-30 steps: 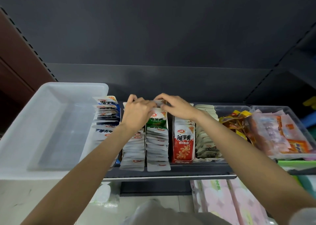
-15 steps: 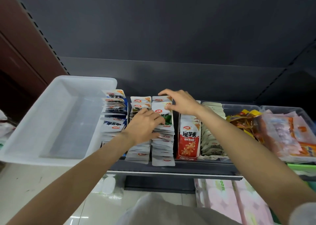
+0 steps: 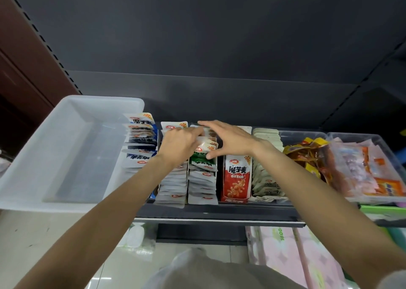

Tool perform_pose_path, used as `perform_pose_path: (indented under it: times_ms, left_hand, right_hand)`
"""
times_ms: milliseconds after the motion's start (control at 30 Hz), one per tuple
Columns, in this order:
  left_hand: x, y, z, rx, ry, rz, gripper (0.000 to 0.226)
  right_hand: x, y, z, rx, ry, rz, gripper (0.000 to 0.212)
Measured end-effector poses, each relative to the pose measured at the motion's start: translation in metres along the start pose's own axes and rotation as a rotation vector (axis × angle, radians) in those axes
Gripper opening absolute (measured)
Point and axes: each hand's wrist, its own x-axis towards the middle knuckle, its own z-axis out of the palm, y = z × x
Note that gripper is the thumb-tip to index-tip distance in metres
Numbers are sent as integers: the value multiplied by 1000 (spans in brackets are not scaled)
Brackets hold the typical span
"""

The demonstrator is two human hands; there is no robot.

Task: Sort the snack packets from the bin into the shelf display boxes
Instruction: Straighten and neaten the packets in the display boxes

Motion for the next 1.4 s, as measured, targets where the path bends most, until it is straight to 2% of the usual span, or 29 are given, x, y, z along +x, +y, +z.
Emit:
perform_pose_path:
  times_ms: [67,167,233,267,333,567,700,800,867,967,1000,1033,1133,1300,1400]
  left_hand:
    - [-3,-1,2,3,94,68,25]
    - [-19,-1,0,-2,174,344,23]
    - [-34,0,3,37,70,489,30]
    - [-38,0,7,78,-6,507,37]
    - [-41,0,12,126,-121,468,44]
    - [-40,20,22,286,-207,335,25]
    - [-31,10,17,237,-138,189,19]
    - [-28,9,7,189,-57,87,17]
    - [-27,10,8,172,-29,72,18]
    - [-27,10,13,142,-1,84,19]
    - [-26,9,14,130,10,93,17]
    - [-25,7,14,118,21,101,16]
    - [-25,6,15,109,23,117,15]
    - [-25,5,16,126,24,136,16]
    - [-25,3,18,129,20,139,16]
  right_hand:
    - [1,-1,9,-103,89,-16,84]
    - [8,-4,12,-161,168,-62,75]
    - [9,-4,9,-178,157,-58,74]
    - [8,-4,7,-177,147,-51,74]
    - [8,-5,5,-178,131,-54,75]
    - [6,-4,11,-206,134,-59,77]
    - [2,-5,9,-137,135,-44,72]
    - [-4,-7,0,17,99,-20,68]
    - [-18,-15,-2,102,191,-16,59]
    - [-53,-39,12,58,554,-70,22]
    - [-65,-46,21,31,552,-100,15]
    - [-73,-51,31,-17,473,-117,16]
    - [-75,-47,62,-219,169,-96,35]
    - [-58,-40,72,-415,46,-81,52]
    - [-58,-37,68,-330,19,-82,46]
